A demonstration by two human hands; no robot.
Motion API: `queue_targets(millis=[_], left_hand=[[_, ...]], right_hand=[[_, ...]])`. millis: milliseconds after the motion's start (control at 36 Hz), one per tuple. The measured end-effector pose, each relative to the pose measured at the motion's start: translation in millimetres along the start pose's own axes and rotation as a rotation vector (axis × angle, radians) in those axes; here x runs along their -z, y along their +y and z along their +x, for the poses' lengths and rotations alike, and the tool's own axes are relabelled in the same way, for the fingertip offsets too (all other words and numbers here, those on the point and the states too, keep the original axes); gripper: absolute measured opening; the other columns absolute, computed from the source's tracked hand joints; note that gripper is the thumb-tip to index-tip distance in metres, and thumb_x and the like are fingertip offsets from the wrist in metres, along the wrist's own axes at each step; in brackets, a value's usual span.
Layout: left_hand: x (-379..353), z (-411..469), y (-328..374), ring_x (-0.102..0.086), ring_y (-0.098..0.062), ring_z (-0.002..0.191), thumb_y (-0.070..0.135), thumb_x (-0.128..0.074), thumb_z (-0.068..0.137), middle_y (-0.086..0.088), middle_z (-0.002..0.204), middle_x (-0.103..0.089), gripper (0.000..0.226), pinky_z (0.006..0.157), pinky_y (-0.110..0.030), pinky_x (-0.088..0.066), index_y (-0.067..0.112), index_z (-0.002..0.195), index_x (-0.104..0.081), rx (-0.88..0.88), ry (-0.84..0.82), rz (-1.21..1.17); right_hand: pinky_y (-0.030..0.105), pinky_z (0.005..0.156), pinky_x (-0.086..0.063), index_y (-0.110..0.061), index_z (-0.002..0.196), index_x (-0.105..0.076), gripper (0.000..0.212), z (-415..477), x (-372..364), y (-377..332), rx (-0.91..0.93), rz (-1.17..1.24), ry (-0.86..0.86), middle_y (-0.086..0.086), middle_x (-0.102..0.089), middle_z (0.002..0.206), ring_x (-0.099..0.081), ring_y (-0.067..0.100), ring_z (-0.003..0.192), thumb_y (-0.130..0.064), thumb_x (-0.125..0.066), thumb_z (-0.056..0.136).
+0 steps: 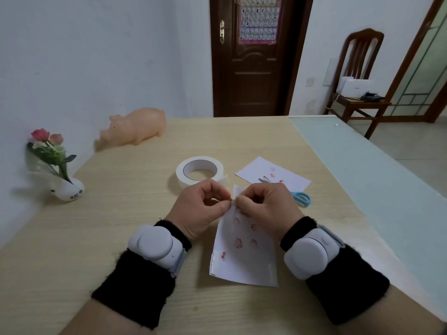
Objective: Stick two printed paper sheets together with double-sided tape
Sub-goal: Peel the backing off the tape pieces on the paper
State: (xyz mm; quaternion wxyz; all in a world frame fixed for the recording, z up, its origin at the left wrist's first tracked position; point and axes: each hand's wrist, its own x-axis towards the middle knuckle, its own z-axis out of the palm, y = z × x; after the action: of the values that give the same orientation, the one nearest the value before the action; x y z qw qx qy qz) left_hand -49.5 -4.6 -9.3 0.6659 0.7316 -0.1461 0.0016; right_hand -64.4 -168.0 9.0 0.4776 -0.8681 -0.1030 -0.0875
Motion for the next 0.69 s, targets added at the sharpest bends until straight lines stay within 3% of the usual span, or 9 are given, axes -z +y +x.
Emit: queue_targets(millis=[222, 333, 444, 694], left_hand=[[0.0, 0.7, -0.2, -0.061, -0.009, 0.065, -0.012, -0.064, 0.078, 0.006, 0.067, -0.067, 0.022, 0.065, -0.020, -0.051, 0.010, 0.076, -0.060, 0.002, -0.007, -0.007], [-0.3, 0.8, -0.3, -0.060, -0.009, 0.063, 0.005, -0.069, 0.068, 0.006, 0.067, -0.067, 0.013, 0.064, -0.020, -0.051, 0.012, 0.076, -0.060, 0.013, -0.001, -0.022], [-2.6, 0.1, 0.9, -0.060, -0.007, 0.059, -0.005, -0.068, 0.077, 0.004, 0.068, -0.064, 0.018, 0.058, -0.019, -0.050, 0.010, 0.079, -0.059, 0.024, 0.011, -0.042], [-1.4, 1.4, -1.6, -0.054, -0.011, 0.060, -0.005, -0.066, 0.079, 0.001, 0.069, -0.062, 0.019, 0.055, -0.019, -0.047, 0.013, 0.076, -0.061, 0.065, 0.037, 0.008]], right_hand=[[0.014, 0.056, -0.047, -0.027, 0.058, -0.063, 0.024, 1.2, 0.0, 0.8, -0.023, 0.035, -0.023, -0.010, -0.063, 0.058, -0.054, 0.000, 0.054, -0.016, -0.066, 0.079], [0.013, 0.055, -0.046, -0.025, 0.060, -0.065, 0.021, 1.1, -0.5, 1.2, -0.026, 0.021, -0.020, -0.010, -0.063, 0.058, -0.054, -0.001, 0.055, -0.017, -0.067, 0.079], [0.014, 0.056, -0.045, -0.027, 0.059, -0.063, 0.022, -0.6, -2.8, 0.5, 0.000, -0.018, -0.003, -0.010, -0.064, 0.059, -0.055, 0.000, 0.055, -0.016, -0.066, 0.078], [0.011, 0.057, -0.044, -0.028, 0.064, -0.061, 0.020, 0.3, -3.1, 1.9, 0.035, -0.074, -0.023, -0.011, -0.062, 0.063, -0.053, 0.001, 0.058, -0.019, -0.065, 0.081]])
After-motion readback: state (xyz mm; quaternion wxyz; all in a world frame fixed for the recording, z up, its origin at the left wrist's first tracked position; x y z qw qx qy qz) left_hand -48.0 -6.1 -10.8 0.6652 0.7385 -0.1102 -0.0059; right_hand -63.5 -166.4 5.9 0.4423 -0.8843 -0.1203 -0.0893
